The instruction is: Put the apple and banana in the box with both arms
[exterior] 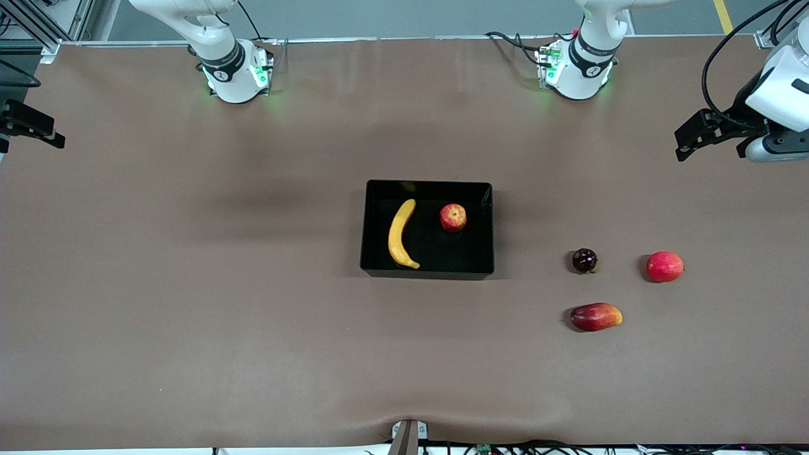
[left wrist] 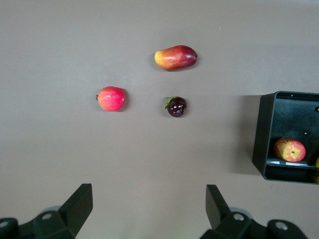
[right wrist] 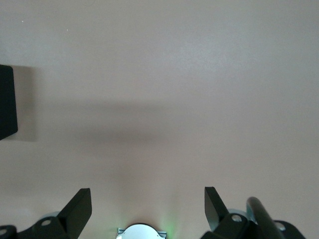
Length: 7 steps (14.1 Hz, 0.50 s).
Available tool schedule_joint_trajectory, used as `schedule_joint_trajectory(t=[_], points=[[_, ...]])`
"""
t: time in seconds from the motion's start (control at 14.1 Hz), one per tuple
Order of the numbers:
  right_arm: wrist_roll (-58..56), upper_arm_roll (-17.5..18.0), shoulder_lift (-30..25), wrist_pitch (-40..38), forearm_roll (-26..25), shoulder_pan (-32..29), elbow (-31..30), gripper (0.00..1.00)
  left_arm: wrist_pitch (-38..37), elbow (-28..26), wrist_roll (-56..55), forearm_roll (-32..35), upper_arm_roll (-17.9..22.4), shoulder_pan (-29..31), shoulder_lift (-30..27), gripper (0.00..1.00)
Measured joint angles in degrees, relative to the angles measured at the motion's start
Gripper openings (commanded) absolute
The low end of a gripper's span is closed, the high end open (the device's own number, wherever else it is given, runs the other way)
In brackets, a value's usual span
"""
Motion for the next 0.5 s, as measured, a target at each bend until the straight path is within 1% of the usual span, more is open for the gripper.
schedule_joint_trajectory(t=[0.5], points=[[0.0, 0.0, 0.0, 0.0, 0.0, 0.0, 0.0, 1.0, -2.35, 0.51, 0.73, -0.11, -0.03, -0.08, -0.02, 1.0]])
